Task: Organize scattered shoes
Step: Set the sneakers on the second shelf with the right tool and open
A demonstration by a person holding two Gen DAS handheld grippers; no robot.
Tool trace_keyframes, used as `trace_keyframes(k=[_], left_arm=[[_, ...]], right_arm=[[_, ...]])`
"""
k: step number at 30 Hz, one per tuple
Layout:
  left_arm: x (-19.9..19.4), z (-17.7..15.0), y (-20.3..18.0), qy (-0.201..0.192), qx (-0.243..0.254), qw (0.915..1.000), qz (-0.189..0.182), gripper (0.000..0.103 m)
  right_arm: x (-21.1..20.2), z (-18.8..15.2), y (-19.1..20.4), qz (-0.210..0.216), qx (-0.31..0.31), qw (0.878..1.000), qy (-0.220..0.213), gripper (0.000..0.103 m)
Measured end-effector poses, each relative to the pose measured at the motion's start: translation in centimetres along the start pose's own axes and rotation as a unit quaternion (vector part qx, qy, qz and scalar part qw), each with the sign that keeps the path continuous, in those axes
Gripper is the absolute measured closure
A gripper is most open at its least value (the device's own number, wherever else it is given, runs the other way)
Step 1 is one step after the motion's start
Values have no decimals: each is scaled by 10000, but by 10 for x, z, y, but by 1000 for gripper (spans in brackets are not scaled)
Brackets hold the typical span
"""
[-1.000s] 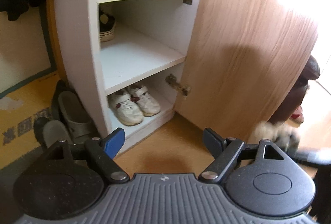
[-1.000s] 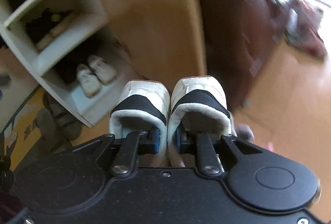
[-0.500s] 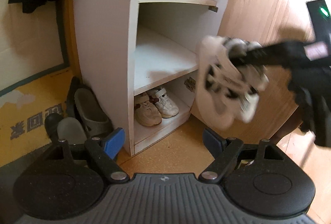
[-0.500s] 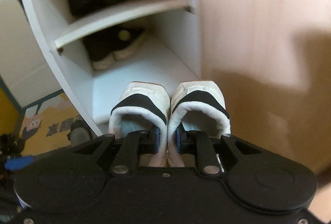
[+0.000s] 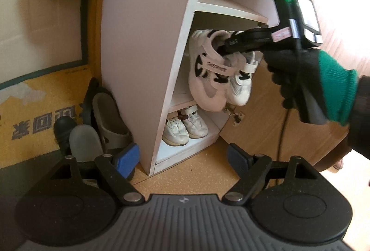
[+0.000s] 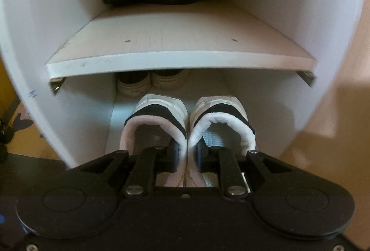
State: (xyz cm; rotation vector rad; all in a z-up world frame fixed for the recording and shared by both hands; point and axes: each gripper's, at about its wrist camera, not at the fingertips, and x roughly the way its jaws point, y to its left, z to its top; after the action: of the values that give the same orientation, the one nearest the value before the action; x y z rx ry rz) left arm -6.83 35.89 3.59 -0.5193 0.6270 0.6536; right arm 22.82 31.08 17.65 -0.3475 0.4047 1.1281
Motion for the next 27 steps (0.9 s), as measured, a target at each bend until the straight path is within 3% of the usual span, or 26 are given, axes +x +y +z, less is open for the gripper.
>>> trace_keyframes(k=[11,20,25,27], left_arm=[[6,2,5,17,-91,9999,56,20],[8,2,3,-20,14,9999,168,20],[5,1,2,-48,9,9999,149,20],[3,1,0,-72,33,9999,130,20]], right_arm=[[49,0,1,-95,92,9997,-223,83],[49,-2,-5,-125,420,9986,-302,47],[22,-12,-12,44,604,9973,-421,44],[13,-14,-16,91,651,9966,-504,38]])
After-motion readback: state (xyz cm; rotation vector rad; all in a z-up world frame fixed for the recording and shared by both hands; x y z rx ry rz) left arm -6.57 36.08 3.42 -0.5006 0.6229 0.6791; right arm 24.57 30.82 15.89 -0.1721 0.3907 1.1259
